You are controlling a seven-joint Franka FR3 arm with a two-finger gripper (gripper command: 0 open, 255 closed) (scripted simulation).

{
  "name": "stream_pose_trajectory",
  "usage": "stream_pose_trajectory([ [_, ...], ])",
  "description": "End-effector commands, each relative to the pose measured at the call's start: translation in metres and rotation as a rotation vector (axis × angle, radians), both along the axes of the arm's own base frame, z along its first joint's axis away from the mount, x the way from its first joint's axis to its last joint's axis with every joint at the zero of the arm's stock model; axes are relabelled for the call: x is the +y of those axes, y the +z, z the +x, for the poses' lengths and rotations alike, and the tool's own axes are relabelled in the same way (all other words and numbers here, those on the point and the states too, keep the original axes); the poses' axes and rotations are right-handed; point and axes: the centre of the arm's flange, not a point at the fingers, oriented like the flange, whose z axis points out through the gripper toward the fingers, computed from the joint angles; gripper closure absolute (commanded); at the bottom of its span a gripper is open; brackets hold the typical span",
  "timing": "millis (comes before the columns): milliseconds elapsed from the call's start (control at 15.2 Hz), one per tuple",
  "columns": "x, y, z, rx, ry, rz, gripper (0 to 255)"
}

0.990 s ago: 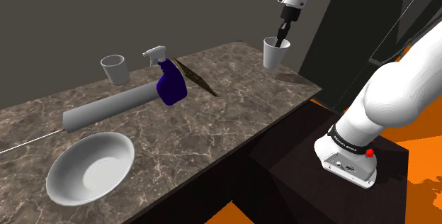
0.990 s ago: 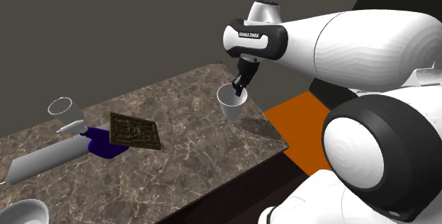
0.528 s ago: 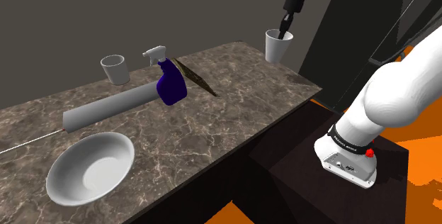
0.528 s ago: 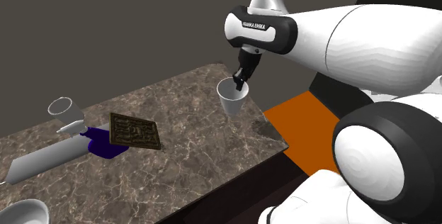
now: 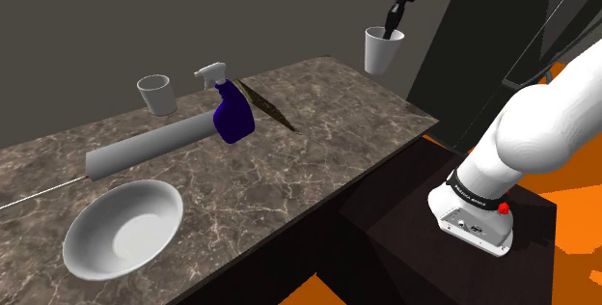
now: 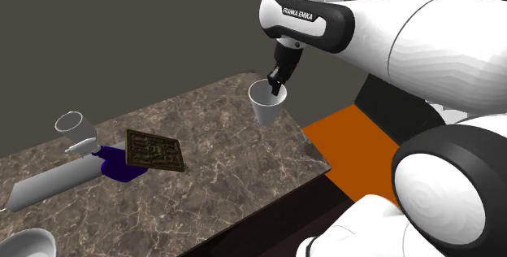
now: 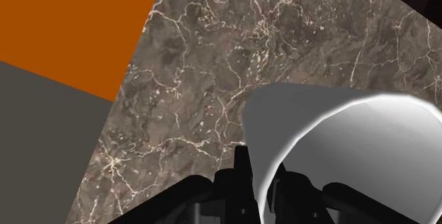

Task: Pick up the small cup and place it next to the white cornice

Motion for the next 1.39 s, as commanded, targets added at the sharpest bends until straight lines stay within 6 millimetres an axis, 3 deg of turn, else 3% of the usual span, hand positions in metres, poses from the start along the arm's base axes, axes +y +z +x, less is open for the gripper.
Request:
stream_pose_trajectory([
  [0, -0.001, 0.011, 0.001, 0.000, 0.000, 0.000, 255],
  [660, -0.001, 0.062, 0.001, 0.000, 0.000, 0.000, 255],
  [1320, 0.131, 0.063, 0.003, 0.000, 0.000, 0.000, 255],
])
